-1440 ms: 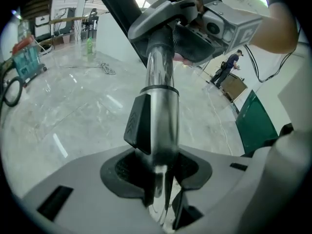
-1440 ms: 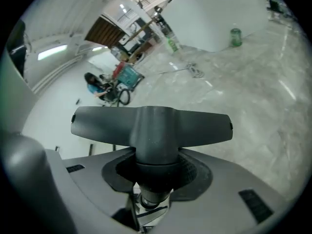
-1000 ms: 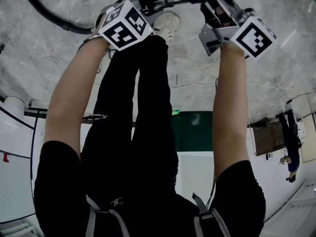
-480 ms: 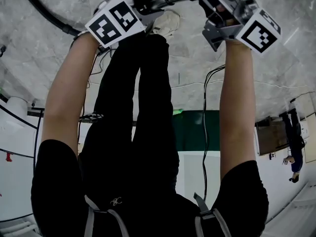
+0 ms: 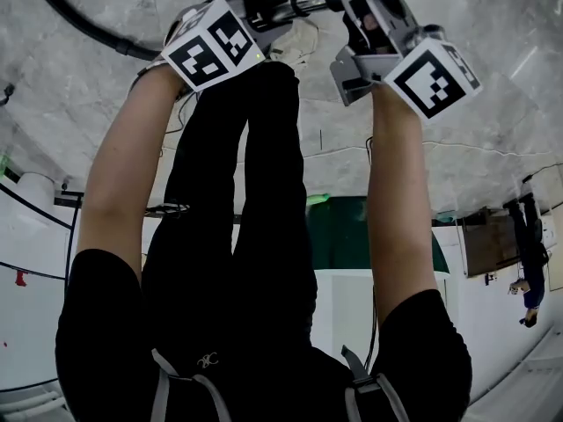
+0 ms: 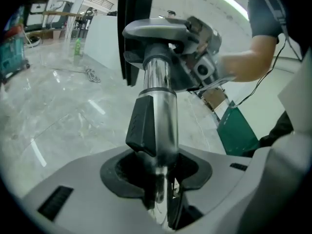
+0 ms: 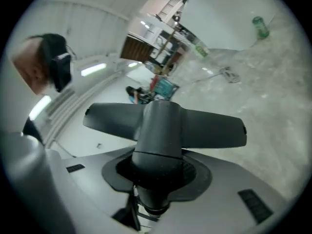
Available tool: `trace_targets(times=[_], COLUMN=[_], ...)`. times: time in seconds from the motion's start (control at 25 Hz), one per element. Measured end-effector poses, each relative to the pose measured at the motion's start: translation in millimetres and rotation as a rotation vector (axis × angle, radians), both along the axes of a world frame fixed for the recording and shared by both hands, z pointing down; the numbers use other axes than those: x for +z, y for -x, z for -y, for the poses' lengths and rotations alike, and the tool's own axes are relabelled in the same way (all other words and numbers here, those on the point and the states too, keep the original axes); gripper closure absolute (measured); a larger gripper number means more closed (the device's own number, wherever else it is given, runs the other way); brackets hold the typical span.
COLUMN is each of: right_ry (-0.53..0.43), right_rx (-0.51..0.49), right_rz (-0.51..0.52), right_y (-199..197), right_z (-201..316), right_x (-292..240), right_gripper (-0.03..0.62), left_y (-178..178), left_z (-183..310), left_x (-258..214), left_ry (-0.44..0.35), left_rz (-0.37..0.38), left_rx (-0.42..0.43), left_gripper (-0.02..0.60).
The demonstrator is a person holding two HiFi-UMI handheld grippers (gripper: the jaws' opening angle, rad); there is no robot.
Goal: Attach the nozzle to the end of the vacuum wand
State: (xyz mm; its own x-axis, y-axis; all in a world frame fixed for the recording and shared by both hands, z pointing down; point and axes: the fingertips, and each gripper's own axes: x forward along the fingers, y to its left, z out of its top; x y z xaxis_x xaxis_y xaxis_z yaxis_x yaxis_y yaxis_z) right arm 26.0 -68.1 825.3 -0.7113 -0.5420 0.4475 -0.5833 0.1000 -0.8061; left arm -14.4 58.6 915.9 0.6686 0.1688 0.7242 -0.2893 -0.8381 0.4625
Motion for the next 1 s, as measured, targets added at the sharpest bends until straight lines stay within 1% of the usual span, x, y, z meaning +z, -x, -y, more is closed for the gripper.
trace_targets(times=[0.04,0.08,0.12,0.16,0.2,0.28,0.36,0.44,0.52,0.6,0.64,0.72,0.8,0.84,0.92,1.0], right_ry=[-0.055,-0.076,-0.065,-0.034,0.008,0.087,0.164,0.225,0.259,0.291,0.308,0.328,0.336,0.342,0.342,0.332], right_rx=[-0.05,-0.076,-0.072,-0.041,0.003,0.093,0.174,0.218,0.212,0.194,0.192,0.197,0.184,0.166,0.132,0.118], right_rz=[0.079,0.137,0.161,0.15,0.111,-0.004,-0.117,-0.177,-0.179,-0.151,-0.134,-0.116,-0.119,-0.118,-0.117,-0.138], right_y=[3.9,5.4,3.9,-0.1,-5.1,-14.2,-22.6,-27.8,-28.7,-29.7,-31.5,-40.2,-50.2,-52.4,-53.3,-54.8], right_z=[-0.9,-2.1,-3.0,-4.1,-5.6,-9.4,-11.4,-14.1,-18.1,-21.2,-22.5,-25.4,-31.0,-34.5,-37.6,-36.4], right_x=[-4.2,-3.7,1.9,10.6,19.9,33.3,43.9,52.9,59.5,67.1,70.0,71.1,67.8,65.5,62.5,65.2], right_gripper=[0.433,0.433,0.433,0.433,0.433,0.434,0.436,0.436,0.436,0.436,0.436,0.433,0.39,0.387,0.388,0.388], left_y=[-1.2,-2.4,-3.2,-3.6,-4.0,-6.9,-11.6,-14.3,-15.3,-16.9,-17.5,-16.3,-13.7,-12.8,-12.0,-13.2], left_z=[-1.8,-4.0,-5.6,-6.3,-6.6,-7.4,-7.6,-9.1,-13.4,-16.3,-16.9,-16.9,-16.9,-18.0,-18.4,-13.6], left_x=[-2.6,-2.8,-0.2,4.6,10.3,20.0,26.7,31.0,35.3,41.3,45.3,55.8,62.9,63.6,63.2,64.2], left_ry=[0.018,0.032,0.038,0.035,0.026,0.004,-0.003,0.0,0.008,0.016,0.016,0.012,0.011,0.013,0.016,0.011], left_rz=[-0.018,-0.026,-0.017,0.007,0.037,0.086,0.11,0.122,0.112,0.094,0.095,0.129,0.166,0.174,0.171,0.164], left_rx=[0.026,0.049,0.063,0.068,0.068,0.05,0.014,-0.007,0.01,0.033,0.028,0.003,0.001,0.009,0.013,-0.028], left_gripper=[0.419,0.419,0.419,0.419,0.419,0.419,0.419,0.419,0.419,0.419,0.419,0.419,0.419,0.419,0.419,0.419])
